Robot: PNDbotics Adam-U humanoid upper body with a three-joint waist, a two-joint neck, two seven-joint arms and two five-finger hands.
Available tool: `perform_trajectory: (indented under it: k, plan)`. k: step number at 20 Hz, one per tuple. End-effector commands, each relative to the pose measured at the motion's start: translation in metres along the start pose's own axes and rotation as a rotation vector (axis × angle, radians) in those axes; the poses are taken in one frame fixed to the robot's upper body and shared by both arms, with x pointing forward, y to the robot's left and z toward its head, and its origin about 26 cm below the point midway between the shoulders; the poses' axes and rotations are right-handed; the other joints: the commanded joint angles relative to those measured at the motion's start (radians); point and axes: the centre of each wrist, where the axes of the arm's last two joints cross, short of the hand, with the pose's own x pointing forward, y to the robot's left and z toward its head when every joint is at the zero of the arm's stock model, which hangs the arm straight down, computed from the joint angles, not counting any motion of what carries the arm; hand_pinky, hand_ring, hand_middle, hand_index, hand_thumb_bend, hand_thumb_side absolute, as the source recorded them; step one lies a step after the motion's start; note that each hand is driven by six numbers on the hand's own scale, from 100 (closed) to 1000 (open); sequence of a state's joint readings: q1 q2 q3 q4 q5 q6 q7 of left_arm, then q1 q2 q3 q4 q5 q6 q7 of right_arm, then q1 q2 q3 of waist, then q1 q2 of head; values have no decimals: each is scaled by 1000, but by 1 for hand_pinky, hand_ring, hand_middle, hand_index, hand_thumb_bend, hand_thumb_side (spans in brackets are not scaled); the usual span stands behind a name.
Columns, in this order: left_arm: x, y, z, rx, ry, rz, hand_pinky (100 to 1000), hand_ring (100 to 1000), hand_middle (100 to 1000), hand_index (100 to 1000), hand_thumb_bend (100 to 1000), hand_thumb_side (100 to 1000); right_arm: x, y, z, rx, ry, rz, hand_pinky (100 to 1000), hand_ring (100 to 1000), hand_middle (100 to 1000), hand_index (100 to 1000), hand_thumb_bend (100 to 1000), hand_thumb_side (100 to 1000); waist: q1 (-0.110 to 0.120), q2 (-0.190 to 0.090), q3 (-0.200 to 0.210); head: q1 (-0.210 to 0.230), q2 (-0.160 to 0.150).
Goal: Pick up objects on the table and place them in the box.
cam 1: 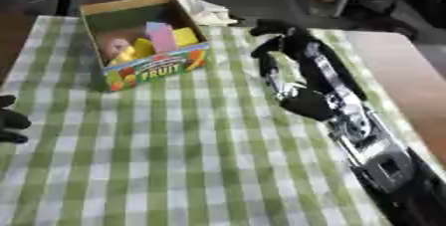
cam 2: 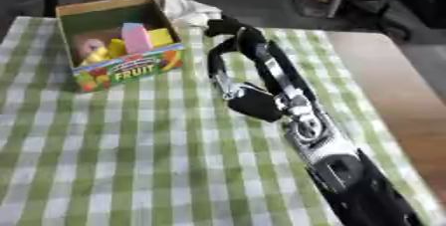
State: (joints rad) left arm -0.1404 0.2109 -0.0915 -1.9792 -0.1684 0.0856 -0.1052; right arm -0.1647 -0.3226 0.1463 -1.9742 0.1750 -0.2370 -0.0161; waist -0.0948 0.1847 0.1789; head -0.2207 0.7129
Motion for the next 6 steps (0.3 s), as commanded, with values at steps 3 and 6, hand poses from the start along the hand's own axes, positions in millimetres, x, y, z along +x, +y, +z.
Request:
perform_trajectory:
  k: [3, 6]
  plan:
    - [3, 2, 3, 48, -18, 16, 602, 684, 603, 805, 100, 754, 5, 10, 5, -25, -17, -59, 747, 619, 729, 869, 100, 501, 26, -6, -36, 85, 33]
    - [1, 2, 6, 64, -10, 24, 602, 685, 604, 805, 100, 755, 3, 18, 12, -31, 23, -93, 744, 612, 721, 864, 100, 499, 40, -6, -61, 118, 46]
